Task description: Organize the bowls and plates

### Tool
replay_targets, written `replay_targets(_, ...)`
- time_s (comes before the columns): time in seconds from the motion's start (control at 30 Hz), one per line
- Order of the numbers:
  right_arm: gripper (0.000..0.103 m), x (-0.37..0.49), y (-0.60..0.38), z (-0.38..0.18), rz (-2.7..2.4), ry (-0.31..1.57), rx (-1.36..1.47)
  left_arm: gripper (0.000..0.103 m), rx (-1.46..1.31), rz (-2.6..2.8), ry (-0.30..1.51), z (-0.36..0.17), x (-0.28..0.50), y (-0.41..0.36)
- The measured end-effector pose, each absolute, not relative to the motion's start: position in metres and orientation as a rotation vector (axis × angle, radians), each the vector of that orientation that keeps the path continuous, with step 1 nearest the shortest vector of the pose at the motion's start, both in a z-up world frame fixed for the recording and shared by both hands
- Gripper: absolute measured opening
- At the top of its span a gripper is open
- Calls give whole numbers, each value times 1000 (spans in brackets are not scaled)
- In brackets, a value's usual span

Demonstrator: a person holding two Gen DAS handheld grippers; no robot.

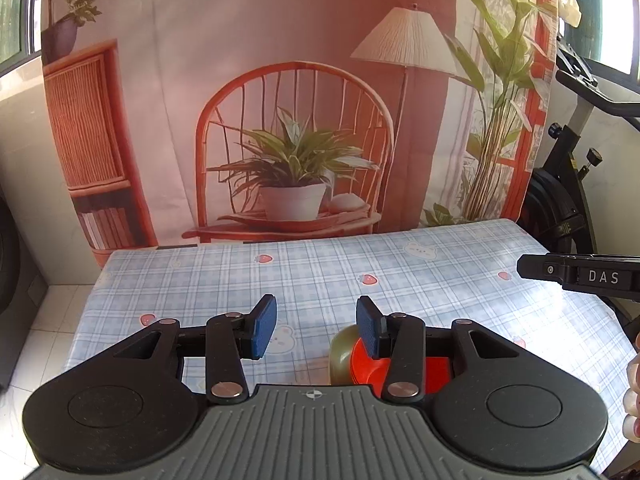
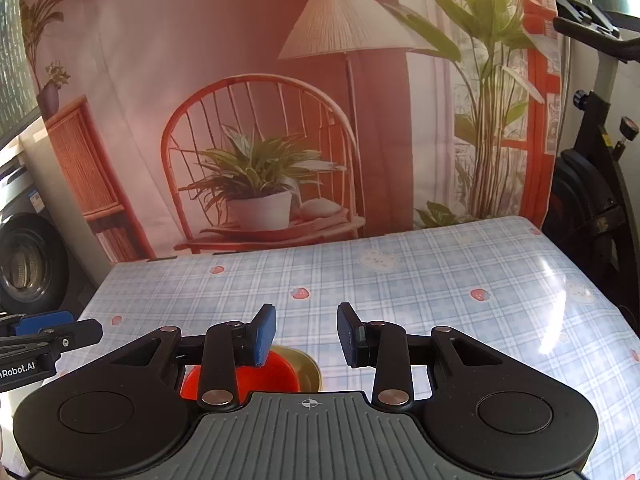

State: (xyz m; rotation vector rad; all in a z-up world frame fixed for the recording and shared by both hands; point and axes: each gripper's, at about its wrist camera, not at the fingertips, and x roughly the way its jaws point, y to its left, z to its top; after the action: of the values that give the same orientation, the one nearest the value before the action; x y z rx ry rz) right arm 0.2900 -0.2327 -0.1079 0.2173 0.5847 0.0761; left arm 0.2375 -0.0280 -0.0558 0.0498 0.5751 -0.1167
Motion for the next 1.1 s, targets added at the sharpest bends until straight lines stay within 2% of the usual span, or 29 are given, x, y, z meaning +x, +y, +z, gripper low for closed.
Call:
replay_targets(0.07, 48, 278, -238, -90, 65, 539, 211, 66, 53, -106, 537, -41, 224, -26)
replay_targets(0.13, 62, 263, -244, -74, 68, 488, 206, 75, 53, -104, 485, -23, 206, -27)
replay_targets(0.17, 65, 255, -246, -65, 69, 465, 200, 80, 52, -101, 459, -14, 196, -26)
replay_targets(0.23, 77, 240, -249, -50, 66, 427, 188, 86, 49, -88, 428, -1, 183, -26)
replay_targets(0.27, 81, 233, -250, -43, 66, 410, 181, 87, 44, -76, 408, 7, 173, -26)
replay_targets(0.33, 95, 218, -250, -29, 68, 372, 168, 88, 35, -65, 386, 19, 161, -27)
replay_targets(0.43, 103, 195, -248, -10, 67, 324, 148, 89, 20, -50, 358, 38, 141, -26)
replay_targets(0.73, 103, 138, -237, 30, 14, 226, 109, 93, 55, 29, 252, 78, 82, -31)
replay_targets(1.1, 103, 98, -228, 48, 13, 186, 107, 94, 0, 25, 234, 95, 55, -19)
